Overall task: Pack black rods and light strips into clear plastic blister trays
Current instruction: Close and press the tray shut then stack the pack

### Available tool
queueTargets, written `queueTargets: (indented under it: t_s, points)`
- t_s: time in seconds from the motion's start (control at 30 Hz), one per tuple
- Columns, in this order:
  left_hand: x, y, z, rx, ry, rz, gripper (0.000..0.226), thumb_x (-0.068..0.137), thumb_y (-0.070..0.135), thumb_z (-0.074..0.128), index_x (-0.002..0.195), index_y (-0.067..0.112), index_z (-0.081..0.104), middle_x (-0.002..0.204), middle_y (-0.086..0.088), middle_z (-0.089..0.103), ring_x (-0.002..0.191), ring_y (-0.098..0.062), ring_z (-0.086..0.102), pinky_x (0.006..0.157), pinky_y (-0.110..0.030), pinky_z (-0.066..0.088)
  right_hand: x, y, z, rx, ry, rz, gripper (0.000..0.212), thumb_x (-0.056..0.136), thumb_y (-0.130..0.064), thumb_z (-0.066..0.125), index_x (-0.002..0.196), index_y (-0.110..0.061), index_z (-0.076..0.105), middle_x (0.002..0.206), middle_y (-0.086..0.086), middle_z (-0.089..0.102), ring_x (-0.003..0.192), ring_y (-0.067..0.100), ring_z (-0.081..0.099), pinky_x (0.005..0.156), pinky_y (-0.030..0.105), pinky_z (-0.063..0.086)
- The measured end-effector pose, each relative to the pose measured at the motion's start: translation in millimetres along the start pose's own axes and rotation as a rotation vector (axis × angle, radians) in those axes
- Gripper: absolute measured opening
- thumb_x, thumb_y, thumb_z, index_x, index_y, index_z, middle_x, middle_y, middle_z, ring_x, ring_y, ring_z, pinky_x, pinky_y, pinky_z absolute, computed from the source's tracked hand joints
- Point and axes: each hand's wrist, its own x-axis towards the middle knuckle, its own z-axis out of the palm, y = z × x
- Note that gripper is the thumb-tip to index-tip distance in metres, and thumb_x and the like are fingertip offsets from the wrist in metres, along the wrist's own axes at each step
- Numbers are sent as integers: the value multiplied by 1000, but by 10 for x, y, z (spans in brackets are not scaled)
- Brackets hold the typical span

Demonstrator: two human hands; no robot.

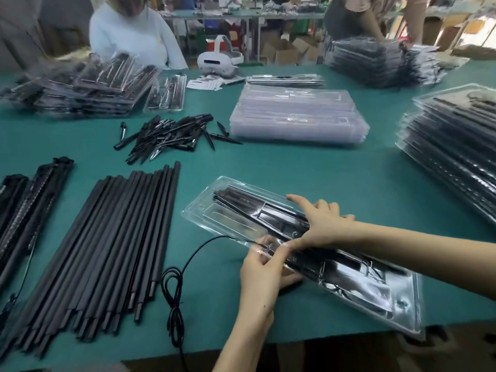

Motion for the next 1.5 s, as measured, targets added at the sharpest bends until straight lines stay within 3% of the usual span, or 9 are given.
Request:
queueTargets:
  t_s: [0.3, 0.4, 0.47, 0.53, 0.63, 0.77, 1.1, 1.37, 1.5]
  points:
    - [-282, 226, -321, 449, -75, -120, 39, 89, 38, 59, 102, 5, 41, 104, -1, 67, 44, -27, 65, 37, -24, 46, -49, -54, 100, 36, -55, -15, 113, 57, -69, 76, 143, -54, 4, 150, 0, 3, 138, 26, 12, 105, 51, 22]
    - [-423, 316, -425, 800, -100, -74, 32, 87, 54, 53, 95, 24, 48, 73, 4, 72, 54, -19, 67, 58, -34, 56, -33, -74, 118, 16, -43, -45, 112, 59, -66, 76, 143, -50, 3, 151, -2, 2, 139, 24, 10, 104, 50, 22]
    - [-493, 299, -482, 1063, -72, 33, 30, 86, 62, 48, 85, 32, 50, 60, 13, 67, 55, -5, 63, 70, -32, 54, -21, -73, 144, -5, -23, -71, 112, 62, -66, 74, 144, -46, 1, 150, -4, 4, 139, 22, 8, 104, 49, 21]
    - [-519, 274, -460, 1193, 90, 325, 27, 86, 57, 49, 74, 34, 52, 56, 18, 59, 54, 0, 55, 58, -19, 46, -17, -63, 179, -23, -9, -88, 113, 63, -67, 72, 145, -44, -2, 150, -5, 3, 139, 20, 6, 105, 50, 19]
    - [-426, 272, -370, 1200, 78, 778, 12, 82, 39, 53, 84, 36, 64, 81, 21, 62, 79, -2, 59, 67, -16, 41, -22, -52, 201, -43, 4, -88, 113, 63, -71, 68, 146, -43, -4, 150, -8, 3, 139, 18, 5, 106, 50, 18]
    - [-160, 143, -360, 1318, -164, 754, 44, 85, 18, 48, 128, 18, 60, 135, 8, 56, 131, -18, 46, 113, -42, 31, -29, -95, 197, -14, 7, -62, 99, 71, -58, 66, 144, -46, 0, 149, -6, 7, 139, 18, 6, 108, 51, 16]
    - [-27, -40, -360, 1111, -211, 745, 56, 74, 19, 32, 119, 13, 65, 120, 3, 65, 124, -16, 51, 113, -24, 21, -45, -125, 207, -10, 8, -80, 86, 80, -38, 63, 143, -41, 4, 147, -5, 10, 138, 16, 5, 107, 57, 18]
    - [33, 20, -385, 968, -163, 740, 39, 80, 2, 49, 112, 18, 62, 109, 13, 58, 106, 2, 49, 94, -10, 36, -84, 59, 174, 105, 40, -191, 117, 56, -78, 62, 148, -42, 0, 147, -8, 14, 136, 14, 17, 108, 41, 17]
    - [13, 23, -411, 930, -170, 728, 44, 84, -1, 55, 121, 22, 54, 112, 15, 54, 107, -2, 51, 92, -8, 35, -218, 240, 119, 207, 283, -568, 57, 91, -43, 57, 144, -30, 38, 144, 2, 34, 131, 24, 37, 109, 47, 31]
